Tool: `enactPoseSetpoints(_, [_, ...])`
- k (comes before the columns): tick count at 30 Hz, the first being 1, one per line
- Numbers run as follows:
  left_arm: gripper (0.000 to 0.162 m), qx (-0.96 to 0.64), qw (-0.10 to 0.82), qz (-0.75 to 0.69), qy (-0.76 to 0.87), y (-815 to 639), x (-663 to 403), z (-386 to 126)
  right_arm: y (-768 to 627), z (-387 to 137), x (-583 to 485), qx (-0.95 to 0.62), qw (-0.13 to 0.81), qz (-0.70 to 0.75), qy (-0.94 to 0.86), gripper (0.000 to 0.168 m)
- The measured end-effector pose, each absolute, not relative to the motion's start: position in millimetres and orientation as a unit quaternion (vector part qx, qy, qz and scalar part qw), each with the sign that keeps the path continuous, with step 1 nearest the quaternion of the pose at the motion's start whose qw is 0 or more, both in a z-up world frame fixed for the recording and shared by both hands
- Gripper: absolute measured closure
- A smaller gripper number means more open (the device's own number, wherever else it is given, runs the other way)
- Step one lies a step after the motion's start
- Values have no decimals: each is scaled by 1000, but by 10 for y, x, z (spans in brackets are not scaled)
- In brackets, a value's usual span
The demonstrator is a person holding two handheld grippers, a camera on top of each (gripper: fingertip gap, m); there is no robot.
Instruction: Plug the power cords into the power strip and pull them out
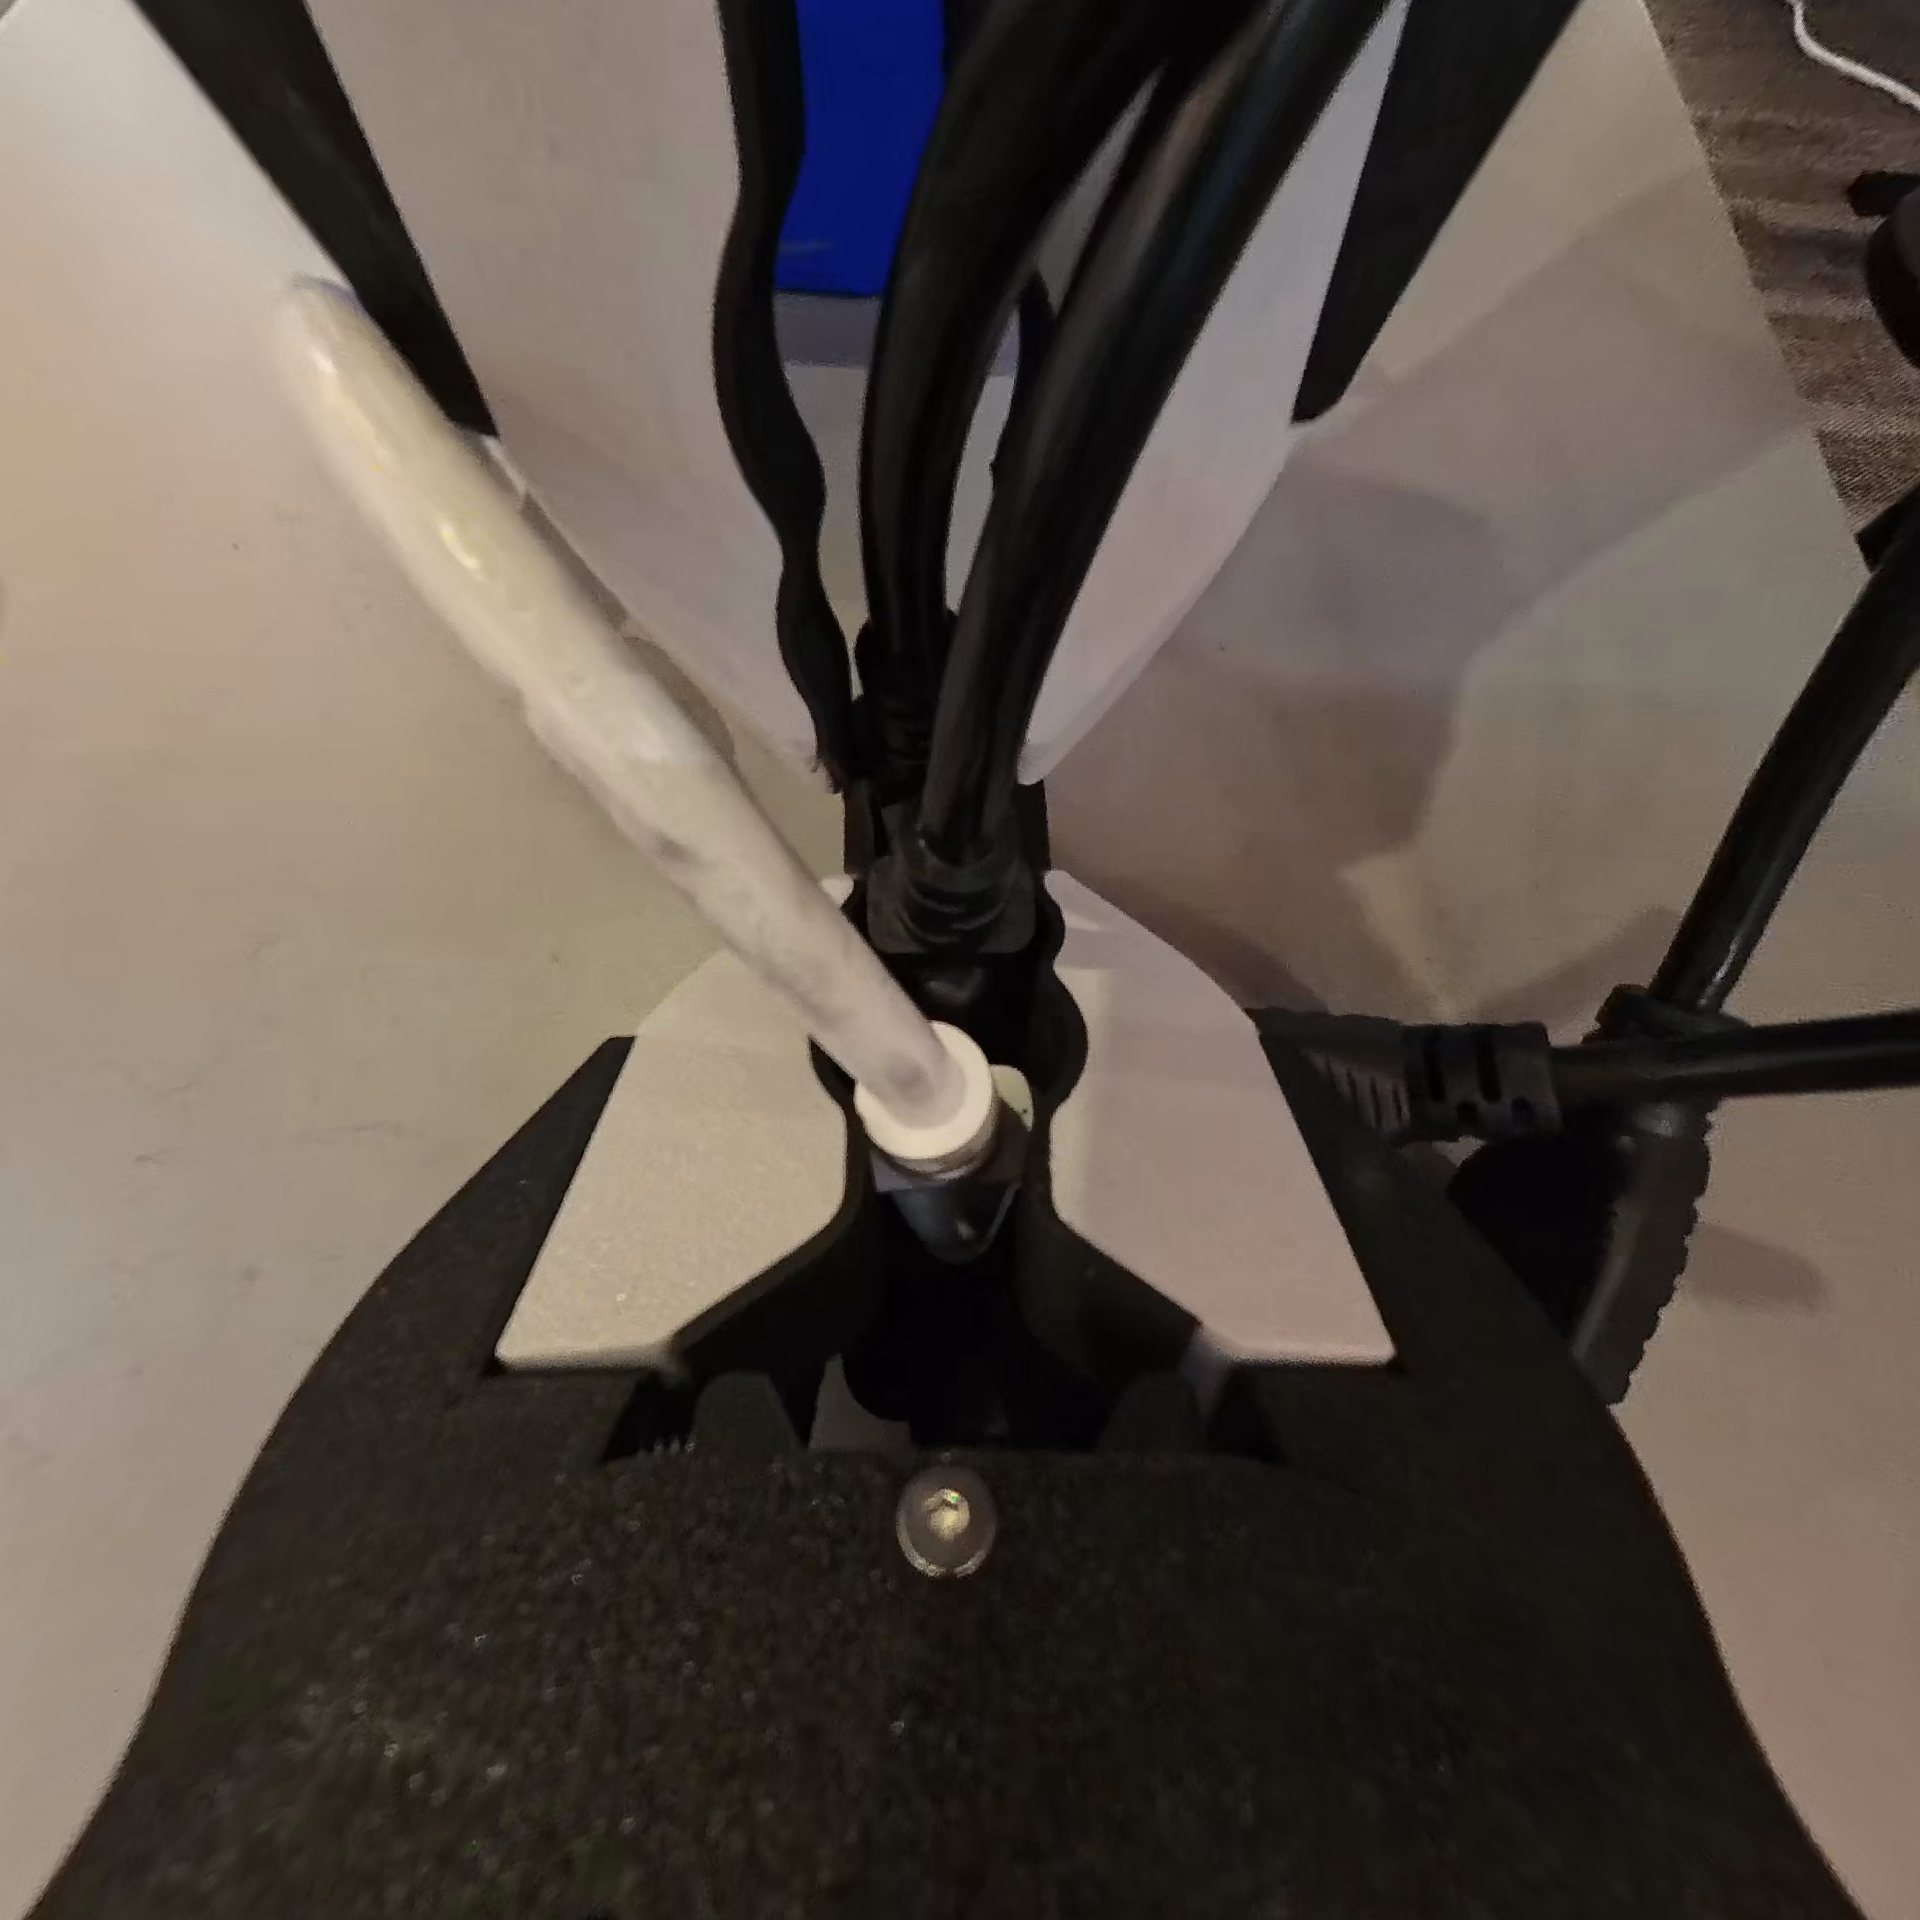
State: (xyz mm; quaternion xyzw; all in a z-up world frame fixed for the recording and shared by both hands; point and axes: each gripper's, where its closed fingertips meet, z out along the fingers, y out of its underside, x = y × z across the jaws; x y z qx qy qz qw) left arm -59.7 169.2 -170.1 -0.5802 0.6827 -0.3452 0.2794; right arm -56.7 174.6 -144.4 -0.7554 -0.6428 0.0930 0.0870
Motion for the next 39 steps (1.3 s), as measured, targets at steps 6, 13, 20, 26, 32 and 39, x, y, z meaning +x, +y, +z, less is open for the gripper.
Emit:
enactPoseSetpoints(6, [133, -578, 282, -333, 690, 1706, -611, -1718, 1758, -1452, -588, -764, 105, 119, -626, 144])
enactPoseSetpoints(13, [135, -550, 260, -350, 712, 1691, -876, -1709, 1758, -1380, -851, -781, 250, 216, -531, 145])
enactPoseSetpoints(20, [136, -547, 270, -345, 713, 1669, -1011, -1708, 1732, -1426, -999, -767, 404, 262, -425, 131])
enactPoseSetpoints(26, [135, -545, 267, -357, 710, 1665, -1016, -1705, 1731, -1505, -1012, -736, 395, 339, -433, 142])
enactPoseSetpoints(32, [135, -555, 279, -355, 699, 1691, -1013, -1703, 1738, -1556, -1027, -718, 357, 362, -477, 143])
enactPoseSetpoints(39, [134, -564, 286, -368, 682, 1694, -1006, -1659, 1775, -1460, -1041, -710, 396, 354, -462, 146])
